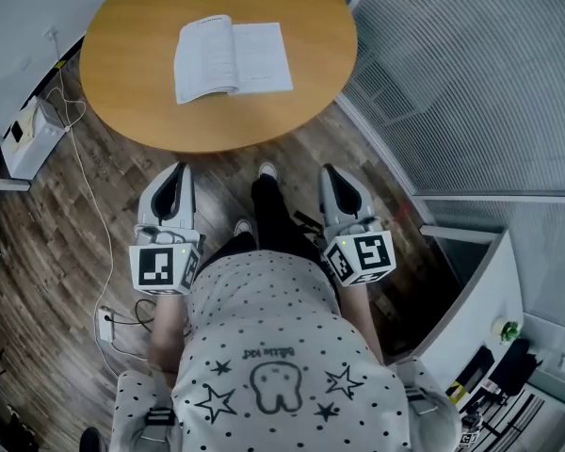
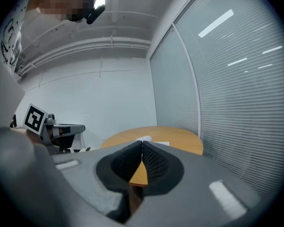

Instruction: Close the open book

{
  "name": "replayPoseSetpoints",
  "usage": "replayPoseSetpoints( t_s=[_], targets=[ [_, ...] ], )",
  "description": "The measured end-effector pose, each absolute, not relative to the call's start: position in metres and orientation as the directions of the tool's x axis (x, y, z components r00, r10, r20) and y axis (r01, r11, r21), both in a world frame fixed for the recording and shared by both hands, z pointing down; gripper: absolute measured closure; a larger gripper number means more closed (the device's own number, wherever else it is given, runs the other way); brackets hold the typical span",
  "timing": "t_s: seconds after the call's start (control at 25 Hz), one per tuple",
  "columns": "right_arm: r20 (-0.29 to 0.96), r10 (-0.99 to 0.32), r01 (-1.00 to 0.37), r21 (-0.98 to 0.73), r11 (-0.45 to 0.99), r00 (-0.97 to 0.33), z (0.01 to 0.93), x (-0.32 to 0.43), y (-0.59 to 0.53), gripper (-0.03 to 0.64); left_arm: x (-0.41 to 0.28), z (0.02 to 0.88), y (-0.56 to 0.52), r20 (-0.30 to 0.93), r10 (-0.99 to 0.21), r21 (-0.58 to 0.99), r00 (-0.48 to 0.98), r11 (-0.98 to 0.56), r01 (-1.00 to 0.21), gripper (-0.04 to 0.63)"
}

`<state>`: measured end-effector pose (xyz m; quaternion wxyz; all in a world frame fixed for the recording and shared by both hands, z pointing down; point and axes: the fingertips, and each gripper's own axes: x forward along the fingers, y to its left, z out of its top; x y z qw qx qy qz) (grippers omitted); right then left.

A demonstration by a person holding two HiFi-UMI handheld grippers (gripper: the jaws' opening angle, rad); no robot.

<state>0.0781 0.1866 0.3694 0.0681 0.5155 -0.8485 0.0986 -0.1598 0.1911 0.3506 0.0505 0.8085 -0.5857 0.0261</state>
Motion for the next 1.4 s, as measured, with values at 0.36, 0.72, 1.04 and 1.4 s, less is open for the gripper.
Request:
replayPoseSetpoints(
  t_s=[0.36, 0.72, 1.04, 1.4],
  targets=[
    [0.242, -0.817, -0.852, -0.122, 0.509, -0.523, 0.385, 0.078, 0.119, 0.612, -0.154, 0.367, 0.138, 0.137, -0.955, 0.055, 0.262, -0.256, -0.965, 0.584],
    [0.259, -0.76, -0.801, -0.123, 0.586, -0.596, 0.389, 0.091, 0.009, 0.612, -0.142, 0.373, 0.048, 0.161, -0.97, 0.075, 0.184, -0.174, -0.982, 0.584],
    [0.263, -0.73, -0.773, -0.126, 0.622, -0.631, 0.391, 0.101, -0.062, 0.612, -0.134, 0.378, -0.011, 0.176, -0.975, 0.081, 0.135, -0.123, -0.989, 0.584],
    [0.269, -0.716, -0.761, -0.135, 0.635, -0.645, 0.39, 0.12, -0.107, 0.612, -0.12, 0.372, -0.053, 0.166, -0.98, 0.086, 0.108, -0.095, -0.992, 0.584]
  ],
)
